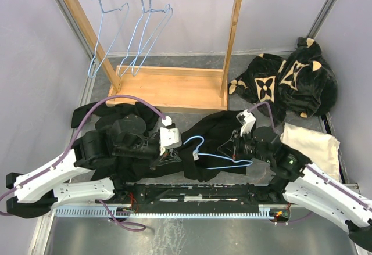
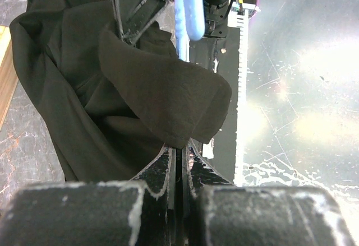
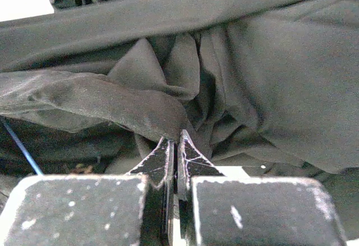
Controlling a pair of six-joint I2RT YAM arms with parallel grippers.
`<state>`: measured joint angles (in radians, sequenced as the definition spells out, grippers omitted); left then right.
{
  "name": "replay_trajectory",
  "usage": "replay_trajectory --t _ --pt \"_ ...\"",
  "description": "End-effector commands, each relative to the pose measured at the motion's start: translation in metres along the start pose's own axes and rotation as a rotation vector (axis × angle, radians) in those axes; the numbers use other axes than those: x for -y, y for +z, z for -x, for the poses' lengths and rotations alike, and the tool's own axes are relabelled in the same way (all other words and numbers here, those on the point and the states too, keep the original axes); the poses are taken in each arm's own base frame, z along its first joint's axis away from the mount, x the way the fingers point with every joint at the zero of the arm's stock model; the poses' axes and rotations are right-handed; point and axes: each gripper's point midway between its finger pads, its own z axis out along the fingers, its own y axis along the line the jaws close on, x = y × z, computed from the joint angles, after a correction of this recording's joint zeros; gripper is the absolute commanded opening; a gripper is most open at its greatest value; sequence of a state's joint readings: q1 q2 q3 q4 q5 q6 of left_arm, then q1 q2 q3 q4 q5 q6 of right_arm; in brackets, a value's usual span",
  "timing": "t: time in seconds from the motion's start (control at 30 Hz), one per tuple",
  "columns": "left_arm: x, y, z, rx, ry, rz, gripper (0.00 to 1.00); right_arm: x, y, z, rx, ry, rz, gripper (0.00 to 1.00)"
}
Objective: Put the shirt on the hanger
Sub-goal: Hang the shirt on the hanger.
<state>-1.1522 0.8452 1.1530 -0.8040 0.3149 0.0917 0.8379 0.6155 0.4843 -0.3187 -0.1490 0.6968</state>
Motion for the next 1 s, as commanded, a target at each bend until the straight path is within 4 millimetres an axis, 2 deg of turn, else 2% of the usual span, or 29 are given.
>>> replay_trajectory --t 0.0,0.23,0.47,0.7,0.97 --pt "0.002 -0.013 0.034 0.128 0.038 0.011 0.03 0.011 -0.025 0.033 0.045 -0.138 -0.159 0.00" --pt "-0.004 -0.024 0.040 0.163 0.040 0.063 0.03 0.031 -0.040 0.035 0.036 -0.191 -0.280 0.00" --pt "-0.010 -0.036 0.042 0.180 0.043 0.119 0.03 0.039 -0.056 0.035 0.053 -0.209 -0.321 0.00" --pt "-0.015 -0.045 0.044 0.192 0.042 0.162 0.03 0.027 -0.071 0.042 0.039 -0.221 -0.302 0.00" --pt "-0.019 -0.050 0.042 0.193 0.040 0.192 0.03 0.001 -0.101 0.064 0.013 -0.279 -0.281 0.00"
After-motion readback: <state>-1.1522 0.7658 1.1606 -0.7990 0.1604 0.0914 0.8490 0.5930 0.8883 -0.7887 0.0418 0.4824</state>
